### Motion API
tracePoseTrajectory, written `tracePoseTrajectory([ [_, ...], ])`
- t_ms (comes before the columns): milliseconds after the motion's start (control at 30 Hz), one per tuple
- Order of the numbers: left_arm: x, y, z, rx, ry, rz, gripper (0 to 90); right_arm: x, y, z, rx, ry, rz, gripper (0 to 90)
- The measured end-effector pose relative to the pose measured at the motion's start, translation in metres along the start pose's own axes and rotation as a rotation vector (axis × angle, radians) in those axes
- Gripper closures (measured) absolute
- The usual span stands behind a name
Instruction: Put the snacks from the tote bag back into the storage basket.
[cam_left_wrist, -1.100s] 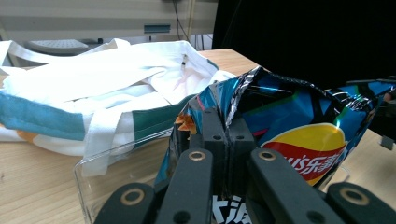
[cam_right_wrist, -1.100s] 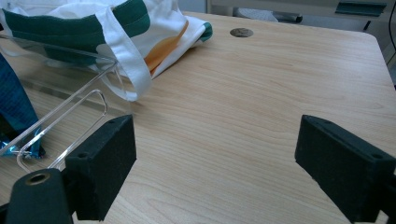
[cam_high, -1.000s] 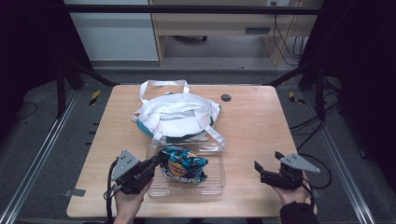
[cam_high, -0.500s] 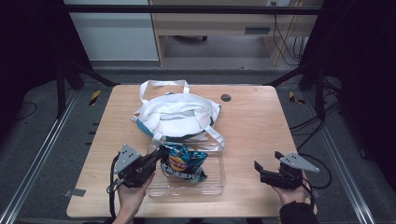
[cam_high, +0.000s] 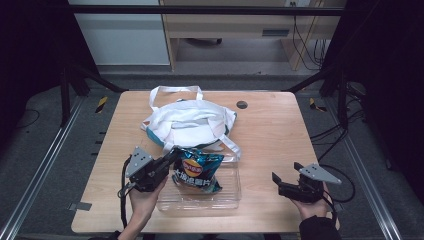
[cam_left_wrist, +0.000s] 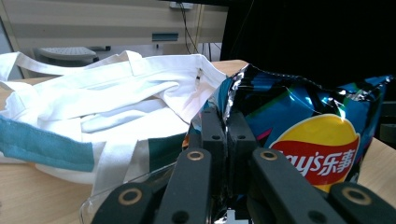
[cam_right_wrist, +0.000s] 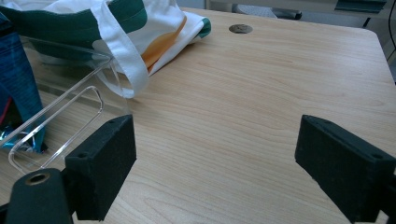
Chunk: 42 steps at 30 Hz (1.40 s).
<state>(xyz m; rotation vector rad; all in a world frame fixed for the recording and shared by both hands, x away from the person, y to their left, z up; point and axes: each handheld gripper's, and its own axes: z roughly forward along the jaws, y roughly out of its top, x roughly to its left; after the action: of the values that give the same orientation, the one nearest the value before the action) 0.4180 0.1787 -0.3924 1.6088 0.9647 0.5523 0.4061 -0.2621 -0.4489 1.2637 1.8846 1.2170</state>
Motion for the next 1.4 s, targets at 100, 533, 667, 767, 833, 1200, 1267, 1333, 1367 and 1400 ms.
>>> tracePoseTrajectory([
  [100, 0.002, 0.002, 0.003, -0.002, 0.004, 0.002, 87.8, 0.0, 0.0, 0.0, 0.0, 0.001, 0.001, 12.7],
  [533, 0.006, 0.005, 0.015, 0.004, 0.025, 0.024, 79.4, 0.0, 0.0, 0.001, 0.003, 0.001, 0.002, 12.7],
  [667, 0.009, 0.003, 0.017, 0.017, 0.024, 0.029, 70.5, 0.0, 0.0, 0.001, 0.002, 0.0, 0.0, 12.7],
  [767, 0.011, 0.002, 0.018, 0.028, 0.016, 0.023, 62.1, 0.0, 0.0, 0.001, 0.002, 0.0, 0.001, 12.7],
  [833, 0.011, 0.002, 0.017, 0.039, 0.018, 0.026, 56.3, 0.0, 0.0, 0.001, 0.002, 0.001, 0.0, 12.7],
  [1200, 0.013, 0.002, 0.011, 0.064, 0.015, 0.044, 42.7, 0.0, 0.0, 0.0, 0.0, 0.001, 0.003, 12.6],
  [1267, 0.014, 0.002, 0.009, 0.067, 0.01, 0.043, 41.3, 0.0, 0.0, -0.001, 0.0, 0.002, 0.005, 12.6],
  [1333, 0.015, 0.002, 0.007, 0.07, 0.004, 0.042, 40.2, -0.001, 0.0, -0.001, -0.001, 0.001, 0.005, 12.6],
  [1367, 0.015, 0.001, 0.005, 0.072, 0.004, 0.044, 39.6, -0.001, 0.0, -0.001, -0.002, 0.0, 0.005, 12.6],
  [1400, 0.016, 0.001, 0.004, 0.073, 0.004, 0.049, 39.1, -0.001, 0.0, -0.001, -0.002, 0.0, 0.005, 12.6],
])
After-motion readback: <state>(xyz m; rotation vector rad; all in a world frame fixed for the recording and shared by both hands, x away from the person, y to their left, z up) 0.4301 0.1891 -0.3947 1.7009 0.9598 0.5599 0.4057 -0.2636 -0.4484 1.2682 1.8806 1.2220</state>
